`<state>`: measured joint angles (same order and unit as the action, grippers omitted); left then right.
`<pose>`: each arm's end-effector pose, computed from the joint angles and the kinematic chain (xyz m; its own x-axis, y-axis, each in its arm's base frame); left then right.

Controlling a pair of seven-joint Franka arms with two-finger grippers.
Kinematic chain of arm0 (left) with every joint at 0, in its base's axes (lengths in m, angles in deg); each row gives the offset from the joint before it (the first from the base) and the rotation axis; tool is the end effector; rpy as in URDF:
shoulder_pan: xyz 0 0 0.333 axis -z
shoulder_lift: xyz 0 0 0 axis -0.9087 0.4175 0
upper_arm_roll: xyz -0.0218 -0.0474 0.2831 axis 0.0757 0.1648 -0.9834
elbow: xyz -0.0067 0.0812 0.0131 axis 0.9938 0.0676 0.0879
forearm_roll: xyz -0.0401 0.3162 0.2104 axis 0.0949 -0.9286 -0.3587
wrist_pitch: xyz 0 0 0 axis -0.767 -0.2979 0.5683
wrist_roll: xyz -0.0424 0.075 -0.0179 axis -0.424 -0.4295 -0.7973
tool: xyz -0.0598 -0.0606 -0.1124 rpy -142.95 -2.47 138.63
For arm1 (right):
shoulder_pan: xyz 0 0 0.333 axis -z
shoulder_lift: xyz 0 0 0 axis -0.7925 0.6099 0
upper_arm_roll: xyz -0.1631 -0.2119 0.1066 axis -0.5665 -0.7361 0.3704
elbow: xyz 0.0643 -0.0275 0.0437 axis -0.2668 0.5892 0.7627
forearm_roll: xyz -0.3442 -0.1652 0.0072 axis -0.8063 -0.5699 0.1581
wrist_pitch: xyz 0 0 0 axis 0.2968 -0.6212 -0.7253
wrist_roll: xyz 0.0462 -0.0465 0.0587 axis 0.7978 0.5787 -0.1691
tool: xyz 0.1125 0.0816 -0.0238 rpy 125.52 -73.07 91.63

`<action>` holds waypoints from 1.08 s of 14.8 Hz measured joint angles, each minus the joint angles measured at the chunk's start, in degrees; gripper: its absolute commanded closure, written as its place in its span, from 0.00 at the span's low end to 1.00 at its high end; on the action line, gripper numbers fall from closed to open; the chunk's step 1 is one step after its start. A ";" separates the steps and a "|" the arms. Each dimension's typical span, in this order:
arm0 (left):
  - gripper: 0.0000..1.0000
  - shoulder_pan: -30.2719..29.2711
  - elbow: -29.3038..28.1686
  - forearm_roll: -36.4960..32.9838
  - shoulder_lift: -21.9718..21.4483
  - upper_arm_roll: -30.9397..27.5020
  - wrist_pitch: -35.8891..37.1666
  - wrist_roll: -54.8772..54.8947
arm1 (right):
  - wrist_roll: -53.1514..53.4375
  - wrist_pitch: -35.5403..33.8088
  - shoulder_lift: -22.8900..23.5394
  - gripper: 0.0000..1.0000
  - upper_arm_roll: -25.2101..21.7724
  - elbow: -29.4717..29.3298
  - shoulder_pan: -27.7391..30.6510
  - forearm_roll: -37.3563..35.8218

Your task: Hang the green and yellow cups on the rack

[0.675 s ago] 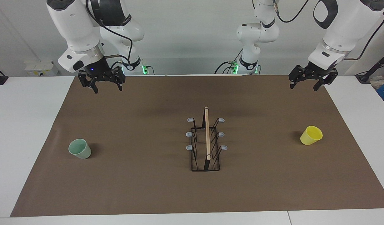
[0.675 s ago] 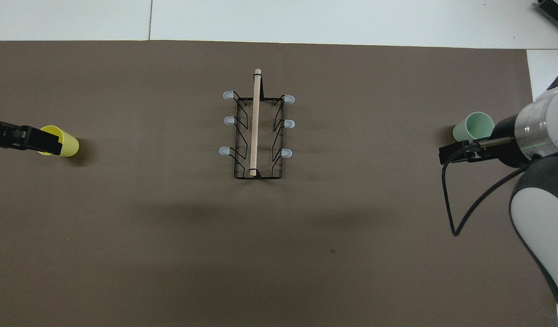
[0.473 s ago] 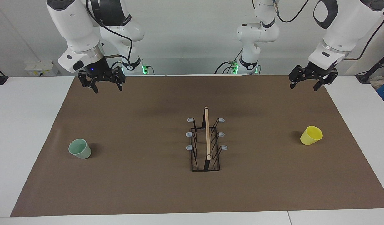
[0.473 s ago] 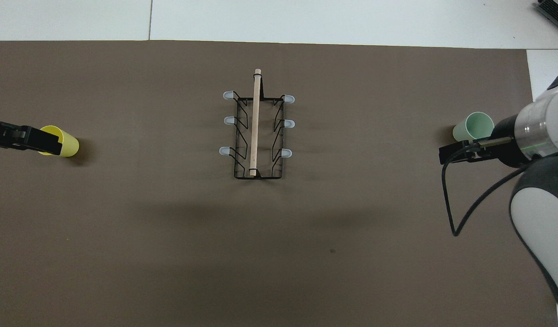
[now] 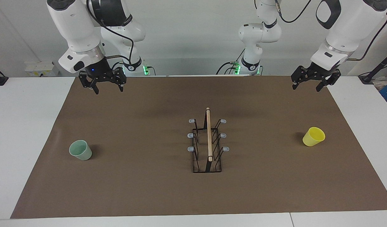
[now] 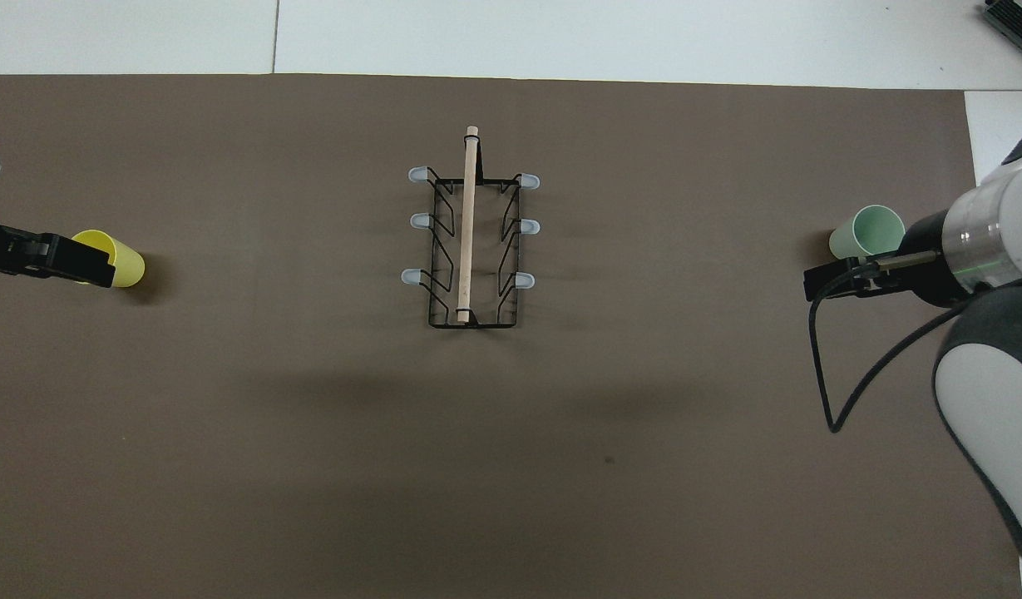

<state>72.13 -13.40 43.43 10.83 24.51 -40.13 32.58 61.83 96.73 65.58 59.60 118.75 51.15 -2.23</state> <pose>0.5427 -0.0235 0.5470 0.9806 -0.1936 -0.0305 -0.1933 -0.9810 0.0135 0.5341 0.0561 0.5320 0.9961 0.0876 0.0085 0.0877 -0.9960 -0.0152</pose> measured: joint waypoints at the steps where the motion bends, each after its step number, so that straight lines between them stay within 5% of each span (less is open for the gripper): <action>1: 0.00 -0.23 -0.69 -0.01 -0.25 -0.03 -0.34 -0.13 | 0.00 0.00 0.00 0.00 0.00 0.00 0.00 0.00; 10: 0.08 -7.18 -6.51 0.17 -0.19 -0.31 -9.38 -6.46 | -11.09 1.33 0.02 0.00 -0.01 0.00 0.19 -3.81; 16: 0.08 -12.44 -6.94 6.34 5.65 -0.43 -13.06 -14.85 | -26.91 1.19 0.03 0.00 -0.04 0.41 0.21 -13.82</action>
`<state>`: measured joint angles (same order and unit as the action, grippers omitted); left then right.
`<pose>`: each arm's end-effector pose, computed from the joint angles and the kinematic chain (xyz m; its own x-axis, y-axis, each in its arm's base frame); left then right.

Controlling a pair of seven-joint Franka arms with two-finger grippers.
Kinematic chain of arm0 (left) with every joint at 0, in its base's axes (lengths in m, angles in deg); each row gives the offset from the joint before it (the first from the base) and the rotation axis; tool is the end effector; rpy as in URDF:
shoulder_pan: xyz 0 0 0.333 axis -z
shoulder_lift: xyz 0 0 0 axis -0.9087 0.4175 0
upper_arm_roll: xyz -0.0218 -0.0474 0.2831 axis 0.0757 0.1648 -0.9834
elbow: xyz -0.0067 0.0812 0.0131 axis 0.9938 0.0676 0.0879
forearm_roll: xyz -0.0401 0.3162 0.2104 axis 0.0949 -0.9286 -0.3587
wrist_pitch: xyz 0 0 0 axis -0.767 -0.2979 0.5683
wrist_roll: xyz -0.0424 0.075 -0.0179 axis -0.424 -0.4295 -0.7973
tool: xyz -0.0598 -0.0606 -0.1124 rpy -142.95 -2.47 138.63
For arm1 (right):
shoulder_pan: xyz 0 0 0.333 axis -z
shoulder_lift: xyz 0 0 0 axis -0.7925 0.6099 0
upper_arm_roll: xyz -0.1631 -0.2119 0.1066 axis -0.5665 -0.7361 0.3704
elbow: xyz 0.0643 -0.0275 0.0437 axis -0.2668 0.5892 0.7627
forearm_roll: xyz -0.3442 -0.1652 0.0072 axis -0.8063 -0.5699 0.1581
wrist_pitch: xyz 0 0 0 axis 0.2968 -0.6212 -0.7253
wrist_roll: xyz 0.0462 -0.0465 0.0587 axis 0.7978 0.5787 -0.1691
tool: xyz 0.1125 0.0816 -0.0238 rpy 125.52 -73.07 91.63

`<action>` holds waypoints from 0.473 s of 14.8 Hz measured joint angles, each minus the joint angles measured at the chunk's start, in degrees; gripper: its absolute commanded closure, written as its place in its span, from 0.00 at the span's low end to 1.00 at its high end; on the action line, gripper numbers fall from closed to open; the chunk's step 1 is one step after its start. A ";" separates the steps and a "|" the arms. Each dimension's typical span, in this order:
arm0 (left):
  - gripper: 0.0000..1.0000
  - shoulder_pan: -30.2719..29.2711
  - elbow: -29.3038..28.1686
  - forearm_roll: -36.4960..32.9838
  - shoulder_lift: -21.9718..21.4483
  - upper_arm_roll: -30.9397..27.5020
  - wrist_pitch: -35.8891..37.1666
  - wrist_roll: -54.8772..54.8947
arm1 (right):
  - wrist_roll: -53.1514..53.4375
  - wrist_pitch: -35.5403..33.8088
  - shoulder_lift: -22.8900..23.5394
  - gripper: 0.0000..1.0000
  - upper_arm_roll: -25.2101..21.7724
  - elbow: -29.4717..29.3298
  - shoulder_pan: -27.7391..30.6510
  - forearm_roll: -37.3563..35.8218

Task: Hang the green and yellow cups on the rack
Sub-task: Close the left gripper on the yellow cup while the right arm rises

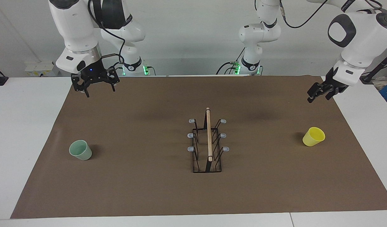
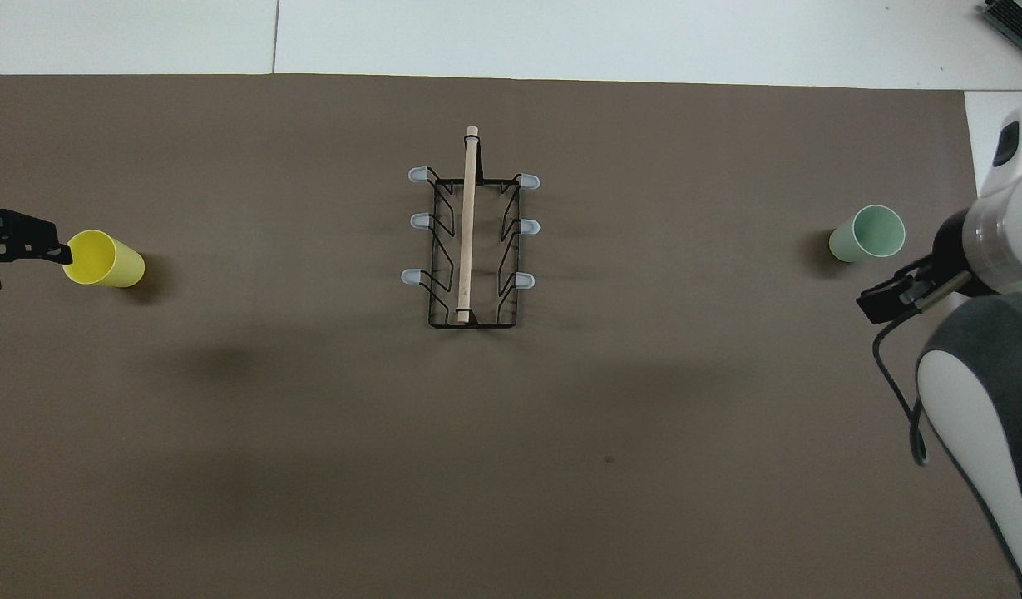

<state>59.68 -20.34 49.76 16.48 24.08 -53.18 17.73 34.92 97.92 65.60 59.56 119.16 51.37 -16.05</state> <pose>0.5718 0.0908 0.4553 0.9501 0.3098 -0.0361 0.3119 -0.9444 0.1035 0.5399 0.0231 0.5336 0.8386 0.5384 -0.0823 0.5428 -0.8137 0.2081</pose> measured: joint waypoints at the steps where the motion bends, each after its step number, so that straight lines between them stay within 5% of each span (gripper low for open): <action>1: 0.08 -0.65 0.24 1.22 1.14 0.00 -0.67 -2.31 | -2.84 -0.01 0.00 0.00 0.00 0.16 0.00 -1.57; 7: 0.08 -4.05 7.57 8.02 10.27 -0.05 -1.12 -19.02 | -18.10 0.05 0.01 0.00 0.14 0.98 -0.06 -10.14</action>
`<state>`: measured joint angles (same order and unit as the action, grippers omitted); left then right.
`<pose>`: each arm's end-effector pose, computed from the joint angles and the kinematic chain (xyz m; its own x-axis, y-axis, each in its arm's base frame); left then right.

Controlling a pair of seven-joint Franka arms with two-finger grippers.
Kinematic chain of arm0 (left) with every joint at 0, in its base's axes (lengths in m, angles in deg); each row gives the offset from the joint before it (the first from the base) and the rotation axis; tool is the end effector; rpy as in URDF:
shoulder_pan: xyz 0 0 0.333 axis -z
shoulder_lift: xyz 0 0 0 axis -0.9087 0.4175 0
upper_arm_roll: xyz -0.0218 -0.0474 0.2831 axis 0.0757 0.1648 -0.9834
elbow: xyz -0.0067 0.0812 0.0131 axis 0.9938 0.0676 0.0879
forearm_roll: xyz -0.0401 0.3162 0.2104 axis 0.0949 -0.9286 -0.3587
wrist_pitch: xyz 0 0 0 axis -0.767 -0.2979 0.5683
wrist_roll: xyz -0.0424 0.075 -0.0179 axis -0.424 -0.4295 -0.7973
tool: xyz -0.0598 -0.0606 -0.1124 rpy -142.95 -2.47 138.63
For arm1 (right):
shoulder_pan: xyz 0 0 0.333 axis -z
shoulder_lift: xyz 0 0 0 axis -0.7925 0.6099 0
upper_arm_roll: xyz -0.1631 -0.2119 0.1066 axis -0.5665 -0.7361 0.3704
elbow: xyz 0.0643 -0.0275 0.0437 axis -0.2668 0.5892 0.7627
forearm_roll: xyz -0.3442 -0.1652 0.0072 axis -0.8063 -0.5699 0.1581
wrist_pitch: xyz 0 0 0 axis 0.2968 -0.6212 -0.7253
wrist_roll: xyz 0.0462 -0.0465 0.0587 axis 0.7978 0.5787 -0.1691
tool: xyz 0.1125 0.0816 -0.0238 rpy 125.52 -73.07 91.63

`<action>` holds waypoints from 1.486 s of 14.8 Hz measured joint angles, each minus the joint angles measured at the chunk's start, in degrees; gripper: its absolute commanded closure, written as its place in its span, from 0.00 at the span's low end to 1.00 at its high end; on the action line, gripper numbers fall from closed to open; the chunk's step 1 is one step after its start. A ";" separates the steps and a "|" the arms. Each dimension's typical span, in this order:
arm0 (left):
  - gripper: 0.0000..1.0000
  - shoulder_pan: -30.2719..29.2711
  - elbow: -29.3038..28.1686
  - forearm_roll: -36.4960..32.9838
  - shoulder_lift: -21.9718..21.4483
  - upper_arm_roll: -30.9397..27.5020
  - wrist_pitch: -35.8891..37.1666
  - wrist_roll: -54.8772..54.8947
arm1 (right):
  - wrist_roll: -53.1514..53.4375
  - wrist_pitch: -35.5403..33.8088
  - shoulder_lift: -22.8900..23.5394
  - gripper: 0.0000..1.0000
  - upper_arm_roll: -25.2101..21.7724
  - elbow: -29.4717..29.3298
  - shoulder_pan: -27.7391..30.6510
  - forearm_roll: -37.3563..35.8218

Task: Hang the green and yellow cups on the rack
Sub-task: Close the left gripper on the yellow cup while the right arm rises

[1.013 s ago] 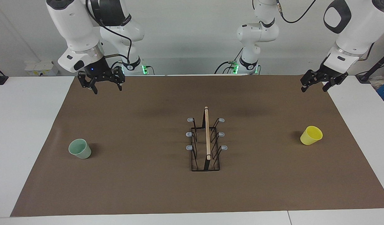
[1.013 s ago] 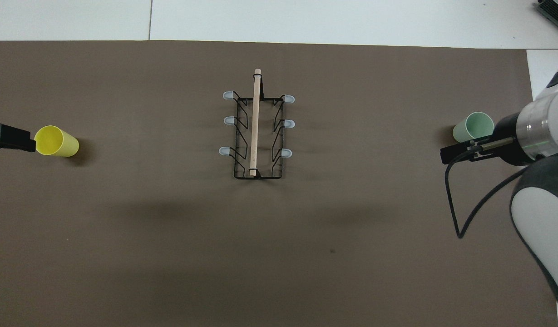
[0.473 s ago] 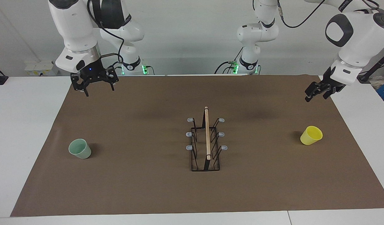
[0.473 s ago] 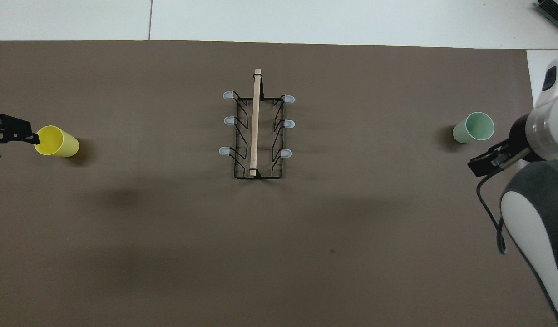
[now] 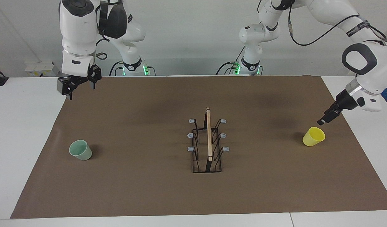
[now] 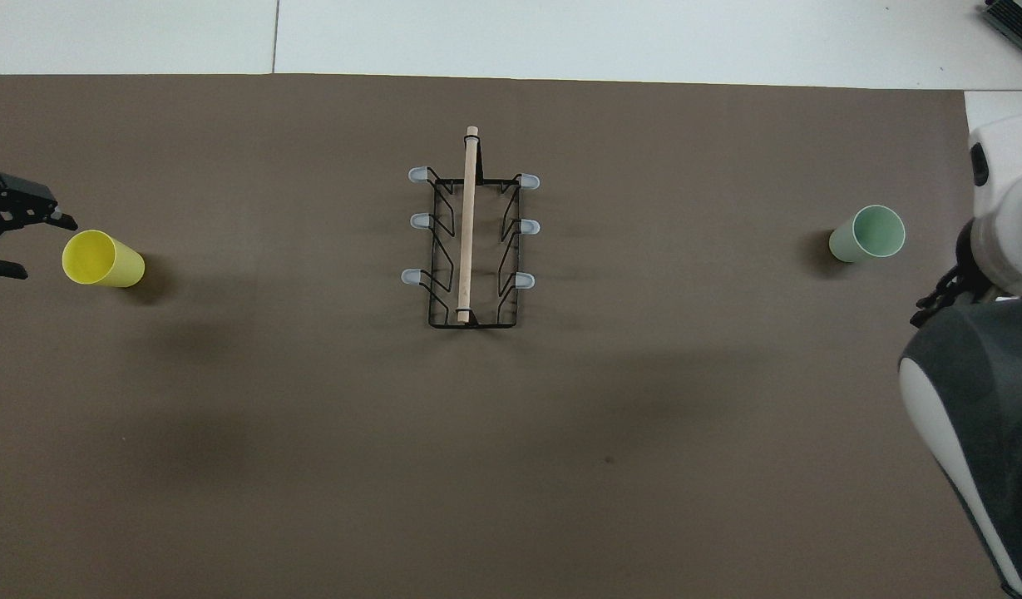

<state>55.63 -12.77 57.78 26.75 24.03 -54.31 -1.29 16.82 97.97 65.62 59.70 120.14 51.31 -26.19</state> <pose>0.6105 0.1247 0.4133 0.7261 0.6721 -0.1454 0.6874 -0.7044 0.1770 0.5413 0.0034 0.5324 0.6113 0.7417 -0.2762 0.7897 -0.5485 0.2748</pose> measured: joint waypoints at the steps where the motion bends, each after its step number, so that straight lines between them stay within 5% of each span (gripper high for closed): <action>1: 0.08 -0.66 2.55 0.65 2.36 -0.02 0.46 -3.59 | -2.00 0.05 0.00 0.00 -0.01 0.07 0.03 -0.49; 6: 0.08 -4.65 13.30 4.11 13.82 -0.18 2.31 -13.88 | -8.00 0.70 -0.03 0.00 -0.12 0.27 0.13 -1.58; 11: 0.06 -8.18 16.38 8.53 18.85 -0.76 1.68 -18.33 | -25.41 11.31 0.30 0.00 0.04 7.76 -0.17 -15.62; 15: 0.00 -11.87 13.56 14.31 20.75 -1.07 0.88 -20.87 | -26.93 17.36 6.91 0.00 0.45 12.24 -4.48 -31.98; 22: 0.00 -15.13 -0.82 29.37 16.17 -1.23 -2.88 -23.01 | -12.75 20.85 19.82 0.00 0.46 12.29 -6.12 -46.05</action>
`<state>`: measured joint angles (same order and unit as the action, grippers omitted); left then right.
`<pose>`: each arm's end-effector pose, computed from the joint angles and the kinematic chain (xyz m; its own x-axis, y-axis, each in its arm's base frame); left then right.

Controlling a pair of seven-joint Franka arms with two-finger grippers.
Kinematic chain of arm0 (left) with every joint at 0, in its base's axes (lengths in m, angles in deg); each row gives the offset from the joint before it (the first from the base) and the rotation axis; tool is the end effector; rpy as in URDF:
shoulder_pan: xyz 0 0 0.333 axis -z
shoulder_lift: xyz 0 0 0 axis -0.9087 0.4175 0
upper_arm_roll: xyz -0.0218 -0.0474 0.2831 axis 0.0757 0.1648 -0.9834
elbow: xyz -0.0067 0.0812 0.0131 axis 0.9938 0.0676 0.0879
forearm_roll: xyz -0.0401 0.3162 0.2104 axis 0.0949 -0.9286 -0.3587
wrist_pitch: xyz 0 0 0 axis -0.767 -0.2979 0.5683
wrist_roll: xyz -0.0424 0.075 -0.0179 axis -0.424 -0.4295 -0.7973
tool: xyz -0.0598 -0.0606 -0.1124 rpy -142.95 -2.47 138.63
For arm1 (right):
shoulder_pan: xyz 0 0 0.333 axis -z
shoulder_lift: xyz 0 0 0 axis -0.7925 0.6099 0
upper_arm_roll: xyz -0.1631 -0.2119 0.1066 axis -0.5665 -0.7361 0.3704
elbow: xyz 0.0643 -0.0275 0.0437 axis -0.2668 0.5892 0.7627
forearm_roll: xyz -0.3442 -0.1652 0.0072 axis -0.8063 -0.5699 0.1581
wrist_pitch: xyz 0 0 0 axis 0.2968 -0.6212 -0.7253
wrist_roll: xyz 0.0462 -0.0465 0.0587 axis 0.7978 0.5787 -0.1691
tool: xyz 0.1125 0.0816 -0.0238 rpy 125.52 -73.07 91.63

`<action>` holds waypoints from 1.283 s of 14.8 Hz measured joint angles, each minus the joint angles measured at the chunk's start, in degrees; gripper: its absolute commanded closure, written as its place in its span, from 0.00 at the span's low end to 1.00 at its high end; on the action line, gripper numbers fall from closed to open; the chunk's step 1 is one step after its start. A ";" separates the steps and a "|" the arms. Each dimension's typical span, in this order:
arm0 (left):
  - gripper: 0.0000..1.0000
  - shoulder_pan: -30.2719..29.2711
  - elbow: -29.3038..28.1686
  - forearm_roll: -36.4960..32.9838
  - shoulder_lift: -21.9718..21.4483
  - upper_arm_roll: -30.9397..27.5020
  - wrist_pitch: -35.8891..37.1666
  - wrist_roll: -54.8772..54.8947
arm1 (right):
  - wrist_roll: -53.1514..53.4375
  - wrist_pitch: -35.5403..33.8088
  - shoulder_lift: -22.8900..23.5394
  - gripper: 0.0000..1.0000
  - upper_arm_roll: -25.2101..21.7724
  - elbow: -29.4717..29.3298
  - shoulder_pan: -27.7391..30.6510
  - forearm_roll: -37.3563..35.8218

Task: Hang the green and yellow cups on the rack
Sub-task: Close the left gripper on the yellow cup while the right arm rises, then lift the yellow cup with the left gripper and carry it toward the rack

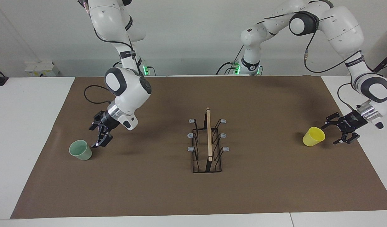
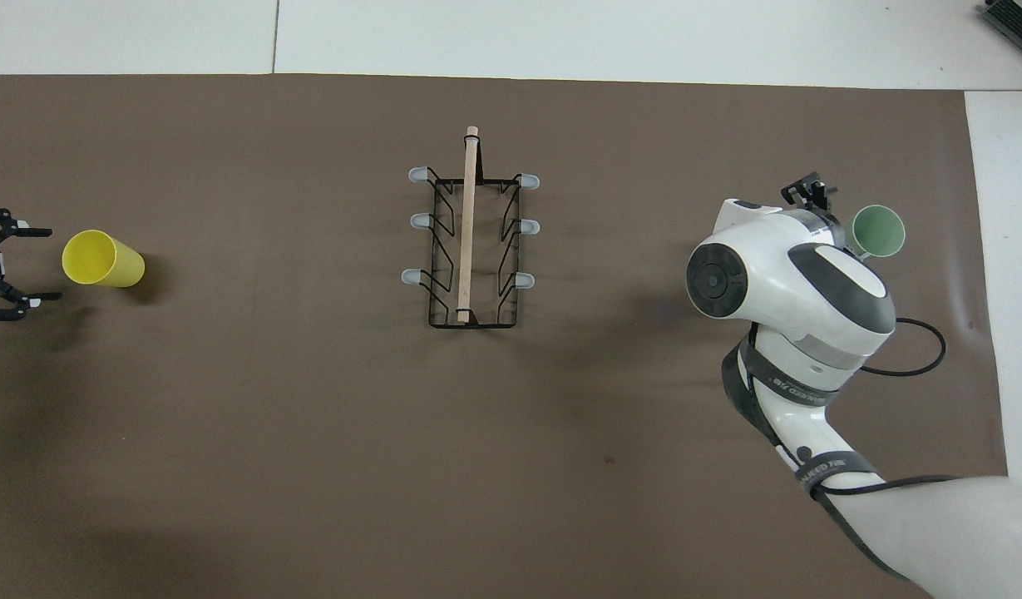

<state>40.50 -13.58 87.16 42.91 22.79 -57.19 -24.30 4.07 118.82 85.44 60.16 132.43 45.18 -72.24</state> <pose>0.5894 0.2582 0.2532 -0.0783 0.7717 -0.6311 0.9783 0.1814 0.1004 0.6022 0.0490 0.2994 -0.1761 0.5347 -0.8265 0.9273 0.3718 0.0430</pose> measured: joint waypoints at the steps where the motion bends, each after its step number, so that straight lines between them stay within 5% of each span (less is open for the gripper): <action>1: 0.00 -0.07 -2.73 1.81 -0.94 0.00 -1.69 -0.44 | 4.25 -0.58 2.05 0.00 0.01 0.08 -0.57 -2.79; 7: 0.00 0.47 -10.91 9.01 -3.94 0.83 -5.63 -0.63 | 19.42 -0.86 9.67 0.00 -0.16 0.02 -0.89 -8.74; 16: 0.04 7.63 -11.66 9.83 -4.47 1.34 -12.09 -0.80 | 23.29 5.92 10.40 0.00 -0.32 1.81 4.73 -19.40; 17: 0.18 8.35 -11.68 9.84 -4.48 1.32 -12.88 -0.97 | 23.29 6.63 10.43 0.00 -0.32 2.00 5.41 -20.48; 18: 0.63 8.86 -11.69 9.84 -4.50 1.29 -13.54 -0.99 | 23.29 7.29 10.45 0.00 -0.31 2.22 6.00 -21.49; 19: 0.83 9.30 -11.70 9.84 -4.54 1.26 -14.34 -0.97 | 23.30 7.82 10.46 0.00 -0.32 2.42 6.55 -22.54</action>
<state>49.81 -25.28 97.00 38.38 24.06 -71.53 -25.26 27.37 126.64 95.90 59.84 134.85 51.73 -94.78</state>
